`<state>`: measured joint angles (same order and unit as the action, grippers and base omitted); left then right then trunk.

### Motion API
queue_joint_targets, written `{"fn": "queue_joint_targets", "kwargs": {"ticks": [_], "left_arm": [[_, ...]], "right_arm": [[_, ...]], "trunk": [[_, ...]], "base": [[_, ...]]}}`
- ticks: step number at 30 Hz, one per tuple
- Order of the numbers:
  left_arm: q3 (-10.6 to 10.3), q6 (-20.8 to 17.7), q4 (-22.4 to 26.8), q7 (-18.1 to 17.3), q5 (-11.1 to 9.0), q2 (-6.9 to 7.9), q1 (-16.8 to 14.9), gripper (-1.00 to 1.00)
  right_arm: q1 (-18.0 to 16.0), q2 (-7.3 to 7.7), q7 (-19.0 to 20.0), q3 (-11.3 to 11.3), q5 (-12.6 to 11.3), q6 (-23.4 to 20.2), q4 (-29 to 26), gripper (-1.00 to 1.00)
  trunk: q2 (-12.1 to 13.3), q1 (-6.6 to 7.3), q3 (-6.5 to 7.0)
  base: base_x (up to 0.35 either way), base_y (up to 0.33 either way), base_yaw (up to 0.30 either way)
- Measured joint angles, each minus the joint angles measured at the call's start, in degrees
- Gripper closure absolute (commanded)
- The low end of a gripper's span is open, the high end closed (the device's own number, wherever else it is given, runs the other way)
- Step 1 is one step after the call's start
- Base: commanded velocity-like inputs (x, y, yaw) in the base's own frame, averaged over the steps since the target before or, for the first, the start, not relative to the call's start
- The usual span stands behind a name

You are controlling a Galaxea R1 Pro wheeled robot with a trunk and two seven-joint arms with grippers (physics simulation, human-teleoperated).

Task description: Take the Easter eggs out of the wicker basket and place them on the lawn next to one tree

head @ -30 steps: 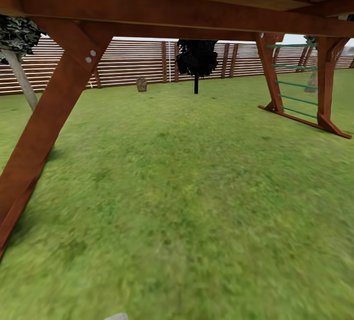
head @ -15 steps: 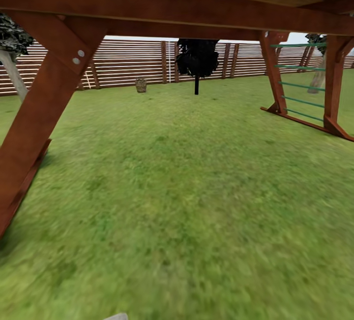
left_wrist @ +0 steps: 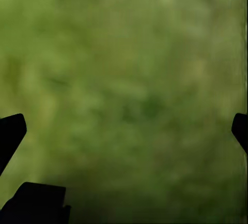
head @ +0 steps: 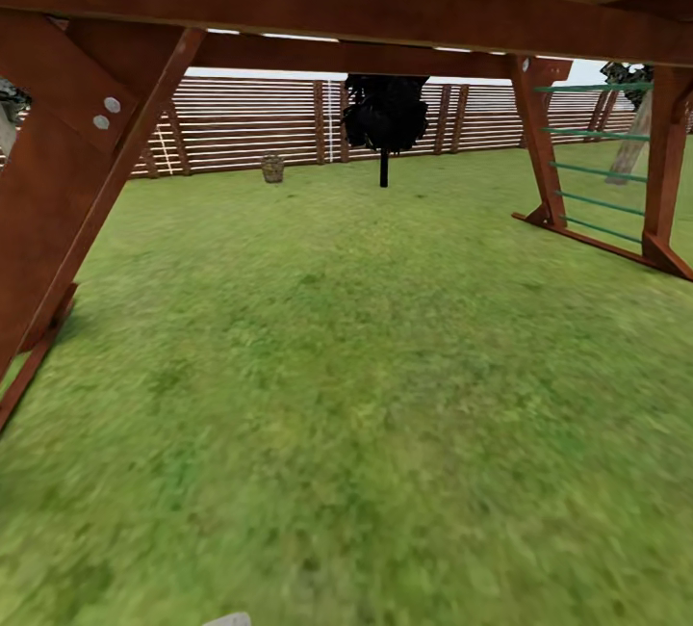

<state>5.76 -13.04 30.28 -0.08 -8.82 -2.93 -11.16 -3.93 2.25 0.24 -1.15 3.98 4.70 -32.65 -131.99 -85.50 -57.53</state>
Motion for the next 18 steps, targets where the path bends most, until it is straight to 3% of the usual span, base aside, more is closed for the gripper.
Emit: {"fn": "queue_joint_targets", "kwargs": {"ticks": [5, 18], "left_arm": [[0.0, 0.0, 0.0, 0.0, 0.0, 0.00, 0.0, -1.00], [0.0, 0.0, 0.0, 0.0, 0.0, 0.00, 0.0, -1.00]], "right_arm": [[0.0, 0.00, 0.0, 0.0, 0.0, 0.0, 0.0, -1.00], [0.0, 0.00, 0.0, 0.0, 0.0, 0.0, 0.0, -1.00]], "trunk": [[0.0, 0.00, 0.00], [0.0, 0.00, 0.00]], "base": [[0.323, -0.118, 0.127], [0.323, -0.118, 0.280]]}}
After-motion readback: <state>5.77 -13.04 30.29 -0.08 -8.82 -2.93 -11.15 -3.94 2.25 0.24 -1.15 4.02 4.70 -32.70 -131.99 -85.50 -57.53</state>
